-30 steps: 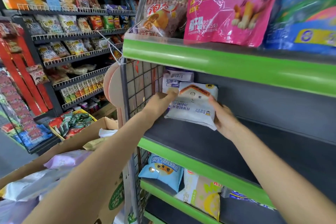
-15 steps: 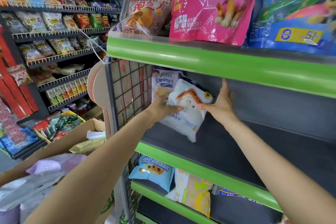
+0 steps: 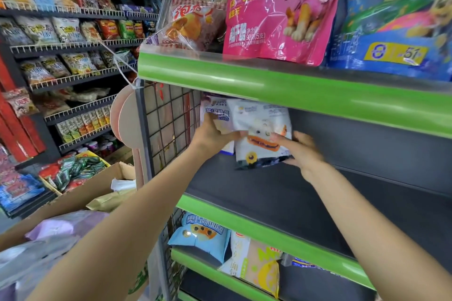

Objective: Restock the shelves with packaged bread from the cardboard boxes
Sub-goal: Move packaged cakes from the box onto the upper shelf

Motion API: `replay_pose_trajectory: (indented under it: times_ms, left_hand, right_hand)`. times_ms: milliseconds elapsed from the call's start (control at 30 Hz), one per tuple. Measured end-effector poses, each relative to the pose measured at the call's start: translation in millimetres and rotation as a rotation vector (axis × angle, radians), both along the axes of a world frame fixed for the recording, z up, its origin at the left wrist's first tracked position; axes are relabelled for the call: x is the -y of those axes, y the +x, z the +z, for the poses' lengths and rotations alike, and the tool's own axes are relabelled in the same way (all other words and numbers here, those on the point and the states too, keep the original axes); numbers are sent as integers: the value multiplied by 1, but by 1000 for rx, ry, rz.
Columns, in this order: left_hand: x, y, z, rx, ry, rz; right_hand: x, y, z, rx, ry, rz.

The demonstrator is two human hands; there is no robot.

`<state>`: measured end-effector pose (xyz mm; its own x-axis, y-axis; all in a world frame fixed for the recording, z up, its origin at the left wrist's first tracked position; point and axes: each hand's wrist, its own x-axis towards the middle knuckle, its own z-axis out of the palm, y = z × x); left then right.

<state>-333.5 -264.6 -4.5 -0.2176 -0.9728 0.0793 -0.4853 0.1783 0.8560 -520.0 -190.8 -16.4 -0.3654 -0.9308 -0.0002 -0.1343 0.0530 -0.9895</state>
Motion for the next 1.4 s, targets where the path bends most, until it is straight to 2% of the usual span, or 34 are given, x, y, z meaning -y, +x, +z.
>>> replay_pose_trajectory:
  times_ms: [67,133,200,333,500,600,733,933,1067,1200,1400]
  left_hand:
    - [-3,-10,-9,-62,15,-100]
    - [-5,-22,-13,-55,-40,-132]
    - [-3,-31,-10,71,-118,-135]
    - [11,-49,-3,280,-153,-27]
    - [28,-69,-8,70,-109,131]
    - [44,-77,-17,80,-112,93]
    - [56,-75,-38,216,-53,41]
    - [63,-69,-41,194,-32,1]
    - [58,-65,-33,134,6,-5]
    - [37,-35,-23,2,-28,-23]
    - [-16,72,-24,51,-63,-36]
  right_hand:
    - [0,0,-8,38,5,-2]
    - [2,1,-12,-39,2,38]
    - [12,0,-16,-146,-31,-2]
    - [38,-1,-26,-223,-113,-247]
    - [60,4,-26,-387,-92,-479]
    - [74,2,-28,-482,-8,-527]
    - [90,-1,-36,-629,112,-433]
    - [87,3,-45,-607,-56,-369]
    - [75,11,-42,-741,-99,-349]
    - [62,36,-30,-732,-76,-134]
    - [24,120,-21,-603,-141,175]
